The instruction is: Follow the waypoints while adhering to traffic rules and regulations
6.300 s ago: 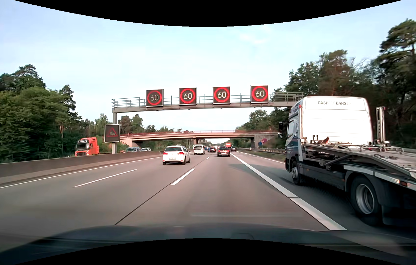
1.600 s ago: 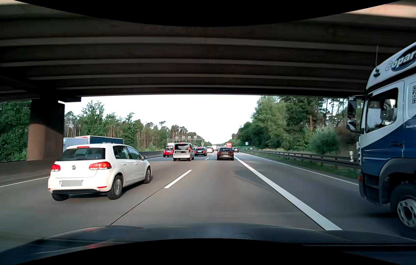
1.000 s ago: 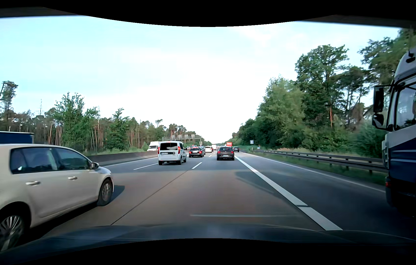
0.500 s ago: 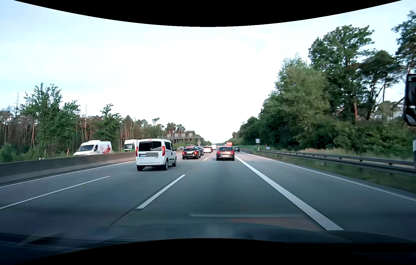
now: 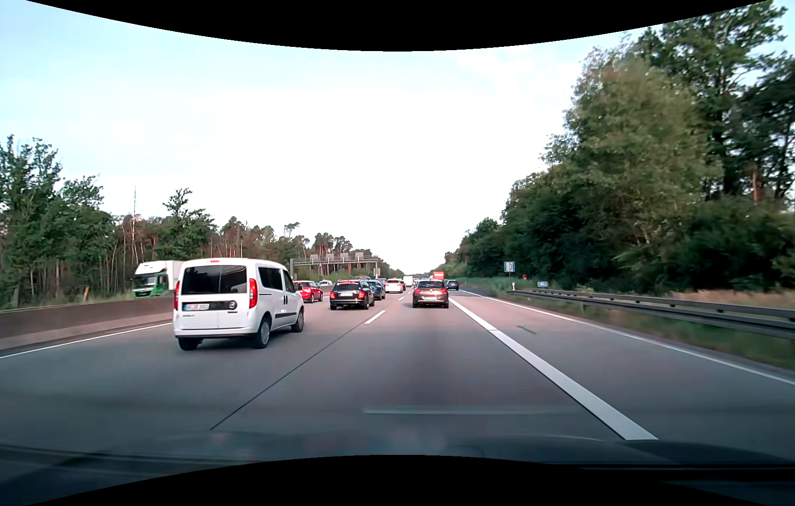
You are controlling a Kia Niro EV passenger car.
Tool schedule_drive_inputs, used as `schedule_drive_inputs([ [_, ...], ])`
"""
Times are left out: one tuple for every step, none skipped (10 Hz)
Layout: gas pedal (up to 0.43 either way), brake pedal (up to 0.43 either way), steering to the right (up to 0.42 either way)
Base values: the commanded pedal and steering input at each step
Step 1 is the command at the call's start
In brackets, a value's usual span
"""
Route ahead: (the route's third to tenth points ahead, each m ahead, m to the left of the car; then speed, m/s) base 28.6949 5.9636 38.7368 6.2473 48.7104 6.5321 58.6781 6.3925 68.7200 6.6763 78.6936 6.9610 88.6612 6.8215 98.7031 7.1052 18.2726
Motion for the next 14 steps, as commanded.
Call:
schedule_drive_inputs([
  [0.0,0.061,-0.004],
  [0.0,0.061,-0.004],
  [0.0,0.055,-0.004],
  [0.0,0.061,-0.004],
  [0.0,0.061,-0.004],
  [0.0,0.055,-0.004],
  [0.0,0.055,-0.003],
  [0.0,0.061,-0.003],
  [0.0,0.061,-0.003],
  [0.0,0.055,-0.003],
  [0.0,0.061,-0.003],
  [0.0,0.049,-0.003],
  [0.0,0.055,-0.003],
  [0.0,0.055,-0.003],
])
